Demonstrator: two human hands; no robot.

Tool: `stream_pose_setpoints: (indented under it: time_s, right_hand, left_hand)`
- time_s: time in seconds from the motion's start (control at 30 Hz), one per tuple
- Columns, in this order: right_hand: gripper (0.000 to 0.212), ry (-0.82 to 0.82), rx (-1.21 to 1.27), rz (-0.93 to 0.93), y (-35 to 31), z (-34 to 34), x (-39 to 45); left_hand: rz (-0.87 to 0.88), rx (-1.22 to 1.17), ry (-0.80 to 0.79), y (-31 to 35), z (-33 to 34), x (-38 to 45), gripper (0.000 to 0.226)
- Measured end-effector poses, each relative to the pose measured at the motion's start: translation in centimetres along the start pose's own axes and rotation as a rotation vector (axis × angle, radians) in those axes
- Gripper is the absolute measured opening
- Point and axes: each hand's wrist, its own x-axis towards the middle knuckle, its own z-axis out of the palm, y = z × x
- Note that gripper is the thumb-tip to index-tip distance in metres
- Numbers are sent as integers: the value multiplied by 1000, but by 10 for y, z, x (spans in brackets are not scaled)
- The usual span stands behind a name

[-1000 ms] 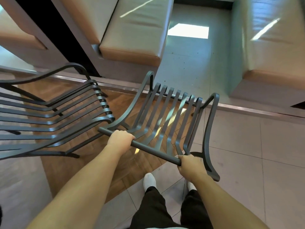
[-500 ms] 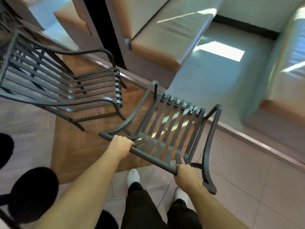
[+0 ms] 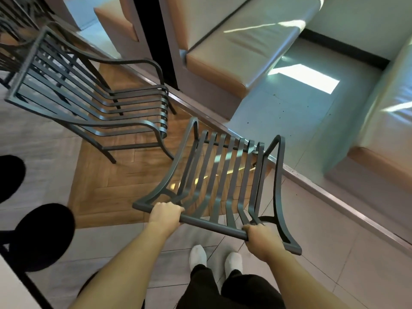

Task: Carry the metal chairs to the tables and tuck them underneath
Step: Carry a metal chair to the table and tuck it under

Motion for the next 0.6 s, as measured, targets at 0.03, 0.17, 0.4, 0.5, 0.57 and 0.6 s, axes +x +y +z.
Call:
stream_pose_setpoints:
  time_s: [0.03,0.17,0.4,0.5,0.57,0.6]
  right_hand:
    - [26,-1,-8,-8,4,1,0]
    - [23,8,-45,-46,21,6,-2]
    - [23,25,-118,-150,76,9,-3]
    - [21,19,-174,-206,109,2,-8]
    - [21,15,-213,-247,130,-4,-11]
    - [21,8,-230,-265,139,-7,-12]
  left_hand:
    - [-9,-9,-6,3,0,-2,39]
    - [-64,-35,-6,23,3,-12,40]
    - [-211,-131,-42,80,4,-30,40]
    - [-272,-182,-64,122,4,-43,39]
    - [-329,-253,-75,149,4,-54,38]
    - [-356,-291,-79,162,6,-59,39]
